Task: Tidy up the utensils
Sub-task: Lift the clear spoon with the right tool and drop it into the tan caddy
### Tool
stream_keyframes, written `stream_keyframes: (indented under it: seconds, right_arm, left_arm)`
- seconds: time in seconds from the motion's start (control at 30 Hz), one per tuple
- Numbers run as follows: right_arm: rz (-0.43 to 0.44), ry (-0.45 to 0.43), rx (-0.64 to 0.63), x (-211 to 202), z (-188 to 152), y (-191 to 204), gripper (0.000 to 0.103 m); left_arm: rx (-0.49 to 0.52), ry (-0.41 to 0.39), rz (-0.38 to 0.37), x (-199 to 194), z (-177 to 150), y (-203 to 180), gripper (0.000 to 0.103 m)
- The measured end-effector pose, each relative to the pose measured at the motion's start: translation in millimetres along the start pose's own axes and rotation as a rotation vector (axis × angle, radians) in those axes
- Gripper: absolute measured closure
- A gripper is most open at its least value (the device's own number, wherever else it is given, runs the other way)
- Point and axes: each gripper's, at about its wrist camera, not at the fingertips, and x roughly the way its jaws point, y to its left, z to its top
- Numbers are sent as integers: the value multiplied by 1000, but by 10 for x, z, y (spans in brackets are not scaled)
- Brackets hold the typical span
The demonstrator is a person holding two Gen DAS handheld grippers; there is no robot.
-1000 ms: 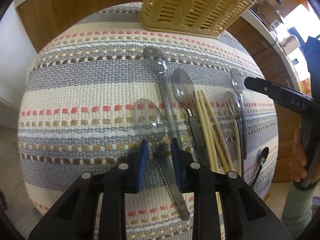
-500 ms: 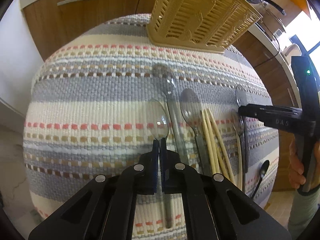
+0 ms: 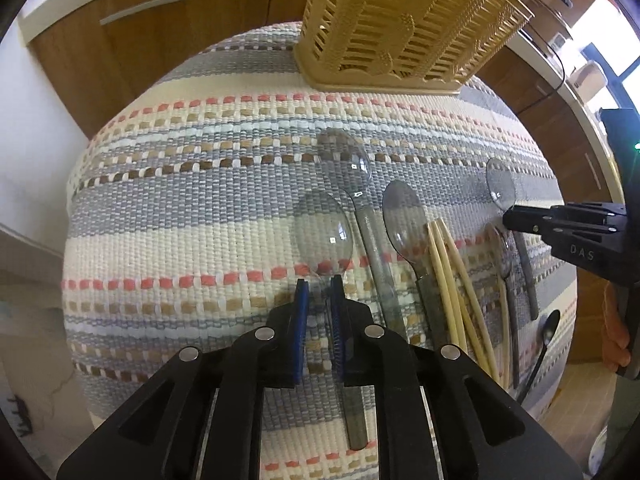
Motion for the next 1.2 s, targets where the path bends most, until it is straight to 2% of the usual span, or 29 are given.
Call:
stream_keyframes:
  seconds: [0.13,0.3,0.43,0.5,0.57,0.6,0.73,0.83,1.03,1.2]
  right_arm:
    - [42,-27,12,-120,-141,-198,94]
    - [69,-39,6,-153,-182,-310,94]
    - [79,-37,2,-146,-234,-422,94]
    - [85,-39,2,-150,-258,-494,94]
    - [87,-48,-2,-145,-268,-487,94]
    - [87,-60,-6,-163,-279,-492,94]
    - [117,-124,-17,-407,-297,-470,94]
    - [176,-200,-33,-628,-345,-516,94]
    - [261,-459,-90,-1325,-442,-579,94]
    - [238,-688,-114,-1848,-347,-554,94]
  left_arm:
    - [1,14,-3,15,65,-84,83]
    - [-10,6,-33,14,77,-179,82]
    - [41,-4,44,56,60,-386,83]
    - [70,-5,99,120,45,-529,91]
    - [91,-14,154,133,46,-654,94]
    - [94,-21,157,125,42,-679,95]
    - [62,-134,104,-96,7,-698,95]
    - [37,-243,23,-391,-14,-694,95]
    - [33,-514,-74,-1163,-11,-739,95]
    - [36,-709,-134,-1530,370,-771,95]
